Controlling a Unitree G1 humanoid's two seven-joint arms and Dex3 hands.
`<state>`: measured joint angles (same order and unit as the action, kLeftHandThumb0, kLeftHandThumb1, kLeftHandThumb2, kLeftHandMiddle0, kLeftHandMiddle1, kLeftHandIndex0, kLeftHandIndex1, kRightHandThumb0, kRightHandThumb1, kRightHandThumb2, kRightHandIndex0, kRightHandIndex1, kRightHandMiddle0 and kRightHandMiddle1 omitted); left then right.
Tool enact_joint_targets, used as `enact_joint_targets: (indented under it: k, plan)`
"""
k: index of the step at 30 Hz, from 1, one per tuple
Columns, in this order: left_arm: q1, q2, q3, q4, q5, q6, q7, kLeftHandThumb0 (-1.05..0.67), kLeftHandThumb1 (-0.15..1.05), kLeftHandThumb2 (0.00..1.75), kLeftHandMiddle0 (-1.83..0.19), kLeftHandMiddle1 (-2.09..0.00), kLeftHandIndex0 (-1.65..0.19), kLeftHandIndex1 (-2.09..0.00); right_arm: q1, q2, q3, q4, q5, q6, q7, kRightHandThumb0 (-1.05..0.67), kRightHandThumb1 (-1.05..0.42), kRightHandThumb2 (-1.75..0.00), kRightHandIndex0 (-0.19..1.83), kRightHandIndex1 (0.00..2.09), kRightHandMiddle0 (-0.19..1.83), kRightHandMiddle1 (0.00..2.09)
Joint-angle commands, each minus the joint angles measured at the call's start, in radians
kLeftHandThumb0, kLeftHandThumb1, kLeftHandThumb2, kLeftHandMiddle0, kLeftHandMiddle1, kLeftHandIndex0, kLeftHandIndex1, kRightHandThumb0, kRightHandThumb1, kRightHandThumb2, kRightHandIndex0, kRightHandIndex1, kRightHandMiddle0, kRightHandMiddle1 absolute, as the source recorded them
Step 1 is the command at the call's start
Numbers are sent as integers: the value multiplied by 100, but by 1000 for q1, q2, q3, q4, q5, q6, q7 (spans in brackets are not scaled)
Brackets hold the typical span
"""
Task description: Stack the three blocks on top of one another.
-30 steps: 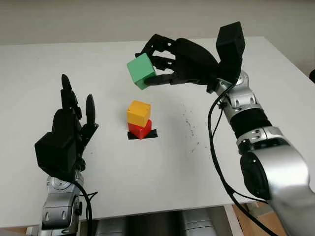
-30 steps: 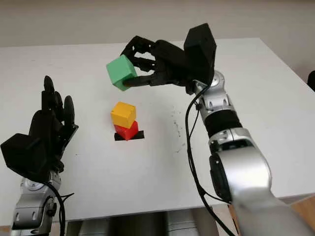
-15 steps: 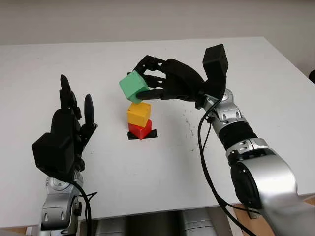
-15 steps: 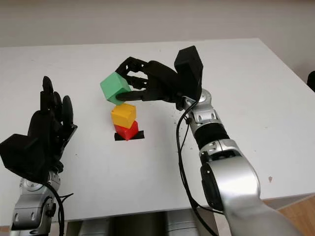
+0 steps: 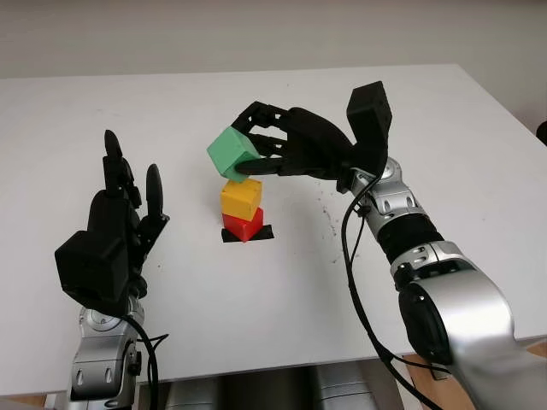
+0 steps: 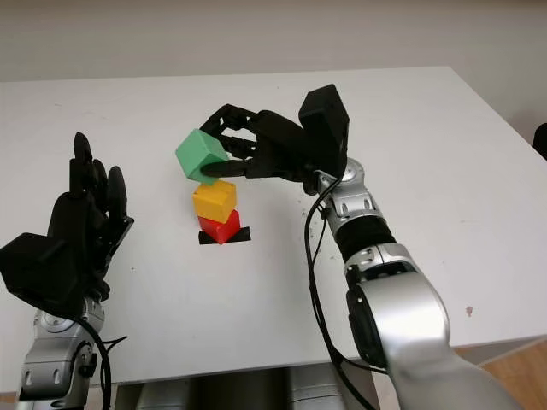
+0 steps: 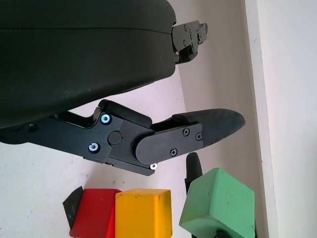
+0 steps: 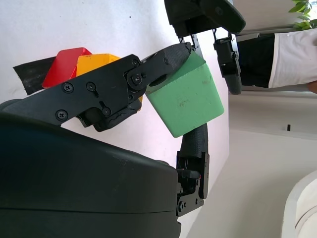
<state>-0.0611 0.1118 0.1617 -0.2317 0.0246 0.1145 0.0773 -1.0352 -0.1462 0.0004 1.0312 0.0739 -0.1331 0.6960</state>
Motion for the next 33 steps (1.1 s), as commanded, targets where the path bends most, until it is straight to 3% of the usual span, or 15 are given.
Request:
enact_joint_targets:
  k: [1,33]
  plan:
    - [5,-1,-1,-18,4,-3,1,-74,105,64,19,0,19,0,-1,5,-3,-4,-1,-5,-2,-49,-95,-5,26,6,35,154]
    - [3,9,3,-25,13,13,-3,-74,105,65,19,0,19,0,20,23,19,-19,-10,46,32,-47,-97,-5,23,5,30,162]
